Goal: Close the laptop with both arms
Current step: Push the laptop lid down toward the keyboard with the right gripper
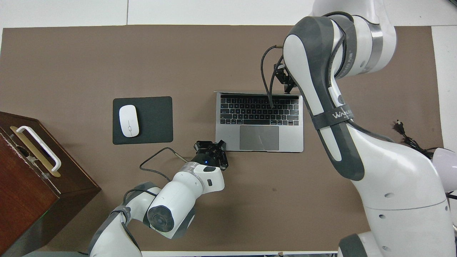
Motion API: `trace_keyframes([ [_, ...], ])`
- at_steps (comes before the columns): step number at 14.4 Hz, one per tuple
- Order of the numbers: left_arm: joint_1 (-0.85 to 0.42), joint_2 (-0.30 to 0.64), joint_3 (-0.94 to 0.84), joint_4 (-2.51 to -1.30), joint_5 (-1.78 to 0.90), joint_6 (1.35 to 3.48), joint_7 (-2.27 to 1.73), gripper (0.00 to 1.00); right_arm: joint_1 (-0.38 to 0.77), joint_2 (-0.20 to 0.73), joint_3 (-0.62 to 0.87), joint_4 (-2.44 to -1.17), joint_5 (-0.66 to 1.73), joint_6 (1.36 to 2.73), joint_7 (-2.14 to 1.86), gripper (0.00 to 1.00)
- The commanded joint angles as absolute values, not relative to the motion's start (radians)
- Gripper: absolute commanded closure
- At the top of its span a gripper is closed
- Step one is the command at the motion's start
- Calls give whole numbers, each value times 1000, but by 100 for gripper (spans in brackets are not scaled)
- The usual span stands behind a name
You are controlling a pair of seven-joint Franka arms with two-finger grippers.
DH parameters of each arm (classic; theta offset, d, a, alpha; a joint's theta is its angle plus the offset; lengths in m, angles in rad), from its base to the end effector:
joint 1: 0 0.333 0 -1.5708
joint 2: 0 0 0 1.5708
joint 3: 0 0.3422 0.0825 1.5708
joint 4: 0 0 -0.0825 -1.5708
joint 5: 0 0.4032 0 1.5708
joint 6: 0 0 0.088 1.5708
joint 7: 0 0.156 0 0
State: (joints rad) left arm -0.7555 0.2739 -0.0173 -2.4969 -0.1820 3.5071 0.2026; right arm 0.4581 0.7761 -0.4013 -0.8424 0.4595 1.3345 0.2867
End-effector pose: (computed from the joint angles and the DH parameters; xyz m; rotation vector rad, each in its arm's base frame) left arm 0.4203 -0.3751 0.2368 2.5493 -1.0449 1.0125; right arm 0.7149 0.2272 0.4312 -2.9860 0.1543 0.4160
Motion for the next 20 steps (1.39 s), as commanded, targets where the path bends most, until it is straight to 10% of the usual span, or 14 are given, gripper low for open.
trace_keyframes([
  [1, -752, 285, -2, -2563, -198, 3493, 239, 100, 472, 776, -411, -842, 514, 1318, 334, 100],
  [20, -750, 290, 2, -2583, -198, 3490, 250, 100, 509, 788, -370, -1049, 548, 1394, 348, 100],
])
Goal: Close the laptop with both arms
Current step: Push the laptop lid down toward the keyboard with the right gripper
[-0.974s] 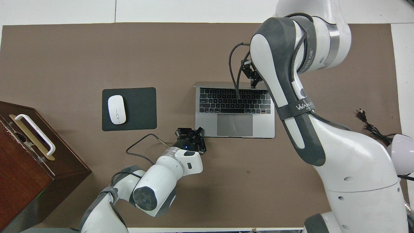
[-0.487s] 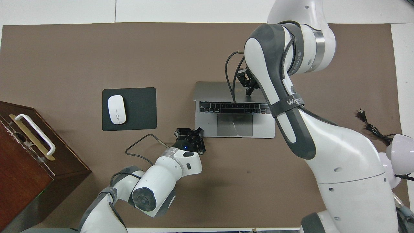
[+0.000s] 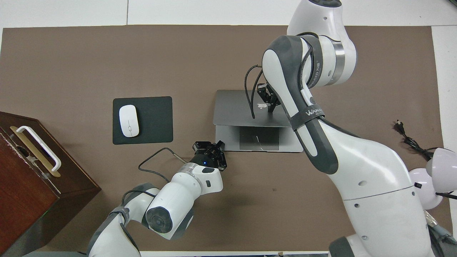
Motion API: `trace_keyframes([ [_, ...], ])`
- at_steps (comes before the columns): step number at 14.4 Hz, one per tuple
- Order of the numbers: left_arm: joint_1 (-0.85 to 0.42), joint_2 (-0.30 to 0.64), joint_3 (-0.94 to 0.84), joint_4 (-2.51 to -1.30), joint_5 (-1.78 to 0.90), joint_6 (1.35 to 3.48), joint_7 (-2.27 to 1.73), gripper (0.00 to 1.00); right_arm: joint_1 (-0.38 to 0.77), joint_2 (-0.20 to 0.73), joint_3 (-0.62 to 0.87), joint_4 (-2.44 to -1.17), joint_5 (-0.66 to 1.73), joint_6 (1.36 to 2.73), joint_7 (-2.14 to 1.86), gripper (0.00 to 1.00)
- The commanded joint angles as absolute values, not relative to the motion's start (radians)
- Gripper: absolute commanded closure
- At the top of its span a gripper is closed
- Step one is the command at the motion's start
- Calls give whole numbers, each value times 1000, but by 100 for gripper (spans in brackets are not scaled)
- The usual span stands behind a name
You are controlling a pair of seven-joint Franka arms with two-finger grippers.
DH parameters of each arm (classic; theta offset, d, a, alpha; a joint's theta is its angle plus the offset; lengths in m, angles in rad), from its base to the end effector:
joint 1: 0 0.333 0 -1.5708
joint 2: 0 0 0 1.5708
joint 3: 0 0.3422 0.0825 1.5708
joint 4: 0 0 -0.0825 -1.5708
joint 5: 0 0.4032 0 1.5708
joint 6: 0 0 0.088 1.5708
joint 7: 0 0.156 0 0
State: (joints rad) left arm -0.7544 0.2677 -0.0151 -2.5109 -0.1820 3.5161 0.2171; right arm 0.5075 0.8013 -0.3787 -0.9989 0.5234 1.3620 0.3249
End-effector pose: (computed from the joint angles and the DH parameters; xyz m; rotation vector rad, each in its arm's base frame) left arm 0.4184 -0.3704 0.2364 2.5485 -1.0617 1.0200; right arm 0.6901 0.2621 0.3470 -2.9182 0.1992 0.6601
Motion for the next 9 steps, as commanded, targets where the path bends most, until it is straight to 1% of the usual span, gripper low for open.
trace_keyframes([
  [1, -750, 290, 2, -2583, -198, 3490, 250, 100, 509, 790, -370, -1058, 548, 1400, 350, 100],
  [9, -750, 291, 2, -2583, -198, 3488, 250, 100, 522, 781, -348, -1173, 549, 1483, 354, 100],
])
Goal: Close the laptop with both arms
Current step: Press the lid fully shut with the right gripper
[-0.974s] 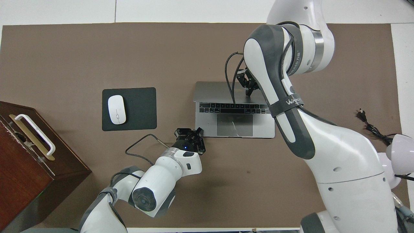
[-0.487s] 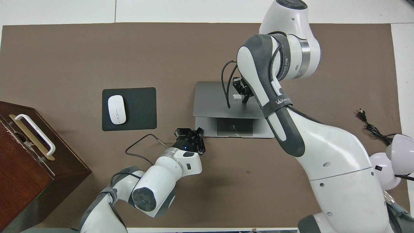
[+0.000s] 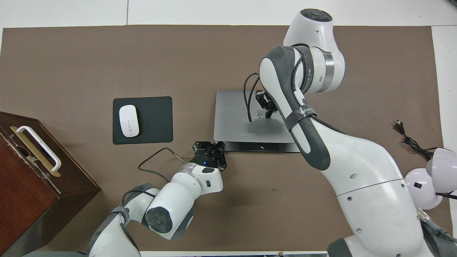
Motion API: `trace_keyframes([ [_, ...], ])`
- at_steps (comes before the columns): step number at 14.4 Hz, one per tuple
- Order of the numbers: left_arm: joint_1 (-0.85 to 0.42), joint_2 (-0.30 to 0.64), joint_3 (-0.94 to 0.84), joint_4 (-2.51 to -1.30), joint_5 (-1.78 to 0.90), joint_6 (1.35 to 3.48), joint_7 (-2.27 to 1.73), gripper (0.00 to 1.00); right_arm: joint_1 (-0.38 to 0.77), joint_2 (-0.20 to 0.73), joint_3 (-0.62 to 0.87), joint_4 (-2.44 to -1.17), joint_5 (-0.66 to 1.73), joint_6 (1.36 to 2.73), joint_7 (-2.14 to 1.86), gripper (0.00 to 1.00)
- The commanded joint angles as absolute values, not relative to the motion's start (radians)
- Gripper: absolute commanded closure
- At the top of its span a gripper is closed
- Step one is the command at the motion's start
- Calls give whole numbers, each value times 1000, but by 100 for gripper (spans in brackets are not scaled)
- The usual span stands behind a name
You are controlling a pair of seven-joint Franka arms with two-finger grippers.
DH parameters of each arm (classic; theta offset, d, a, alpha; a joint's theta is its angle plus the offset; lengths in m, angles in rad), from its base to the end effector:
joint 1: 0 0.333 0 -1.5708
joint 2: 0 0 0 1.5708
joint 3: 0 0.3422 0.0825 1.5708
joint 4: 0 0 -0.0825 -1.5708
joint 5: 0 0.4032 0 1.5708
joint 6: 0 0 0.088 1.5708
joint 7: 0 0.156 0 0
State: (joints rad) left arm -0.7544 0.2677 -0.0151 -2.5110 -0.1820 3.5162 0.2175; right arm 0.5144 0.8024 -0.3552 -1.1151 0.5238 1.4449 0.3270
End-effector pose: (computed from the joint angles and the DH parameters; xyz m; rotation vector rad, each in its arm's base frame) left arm 0.4184 -0.3704 0.2363 2.5484 -1.0623 1.0201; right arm 0.6818 0.2620 0.2972 -2.9027 0.2470 0.7128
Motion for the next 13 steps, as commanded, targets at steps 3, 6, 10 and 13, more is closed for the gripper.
trace_keyframes([
  [3, -750, 291, 2, -2583, -199, 3488, 253, 100, 531, 778, -348, -1201, 568, 1509, 367, 100],
  [6, -750, 291, 2, -2583, -199, 3484, 253, 100, 534, 776, -348, -1221, 568, 1523, 368, 100],
  [10, -762, 322, 3, -2583, -204, 3499, 252, 100, 541, 776, -350, -1229, 568, 1525, 371, 100],
  [13, -762, 322, 3, -2583, -206, 3499, 252, 100, 538, 778, -357, -1213, 563, 1508, 380, 100],
])
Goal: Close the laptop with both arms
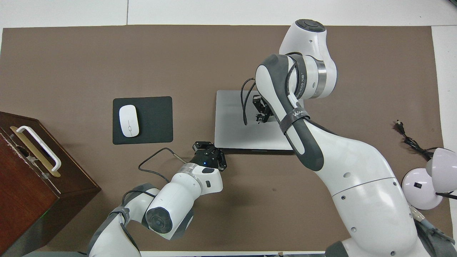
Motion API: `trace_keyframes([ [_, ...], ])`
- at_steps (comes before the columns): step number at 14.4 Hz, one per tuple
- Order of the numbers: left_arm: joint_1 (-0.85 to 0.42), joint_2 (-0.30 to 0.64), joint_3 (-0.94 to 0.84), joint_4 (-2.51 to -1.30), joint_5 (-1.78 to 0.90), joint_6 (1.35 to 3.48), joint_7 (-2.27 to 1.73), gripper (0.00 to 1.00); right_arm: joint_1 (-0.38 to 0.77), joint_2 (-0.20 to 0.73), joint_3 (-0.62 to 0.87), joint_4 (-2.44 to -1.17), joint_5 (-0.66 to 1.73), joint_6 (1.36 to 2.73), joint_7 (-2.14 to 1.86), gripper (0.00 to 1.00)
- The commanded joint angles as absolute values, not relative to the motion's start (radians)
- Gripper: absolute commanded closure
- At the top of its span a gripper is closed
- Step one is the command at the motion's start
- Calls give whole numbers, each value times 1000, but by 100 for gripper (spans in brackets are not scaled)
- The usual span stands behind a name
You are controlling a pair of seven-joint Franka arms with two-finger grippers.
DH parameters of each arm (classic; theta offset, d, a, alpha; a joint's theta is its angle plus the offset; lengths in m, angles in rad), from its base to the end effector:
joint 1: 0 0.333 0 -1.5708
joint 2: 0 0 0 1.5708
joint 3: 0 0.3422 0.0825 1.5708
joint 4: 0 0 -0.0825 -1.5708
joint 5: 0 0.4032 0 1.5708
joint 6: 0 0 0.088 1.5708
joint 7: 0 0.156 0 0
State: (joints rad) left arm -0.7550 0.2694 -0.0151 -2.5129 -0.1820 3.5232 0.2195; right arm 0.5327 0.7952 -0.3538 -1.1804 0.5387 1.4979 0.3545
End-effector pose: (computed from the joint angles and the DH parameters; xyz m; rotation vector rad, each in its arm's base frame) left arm 0.4179 -0.3701 0.2358 2.5458 -1.0649 1.0253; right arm 0.6745 0.2679 0.2765 -2.8918 0.3068 0.7242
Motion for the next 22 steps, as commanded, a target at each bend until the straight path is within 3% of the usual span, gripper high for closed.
trace_keyframes([
  [1, -761, 322, 5, -2583, -204, 3499, 252, 100, 531, 778, -360, -1204, 558, 1488, 377, 100],
  [5, -761, 322, 5, -2583, -206, 3499, 252, 100, 509, 773, -388, -1112, 575, 1353, 374, 100],
  [9, -752, 321, 5, -2583, -206, 3501, 250, 100, 471, 738, -393, -1082, 581, 1318, 373, 100],
  [14, -752, 285, 3, -2583, -215, 3497, 155, 100, 382, 727, -391, -944, 577, 1241, 371, 100],
  [18, -749, 192, 3, -2594, -216, 3397, 121, 100, 347, 684, -413, -891, 545, 1238, 322, 100],
  [22, -686, -24, 6, -2591, -218, 3067, 113, 100, 336, 649, -489, -864, 543, 1287, 226, 100],
])
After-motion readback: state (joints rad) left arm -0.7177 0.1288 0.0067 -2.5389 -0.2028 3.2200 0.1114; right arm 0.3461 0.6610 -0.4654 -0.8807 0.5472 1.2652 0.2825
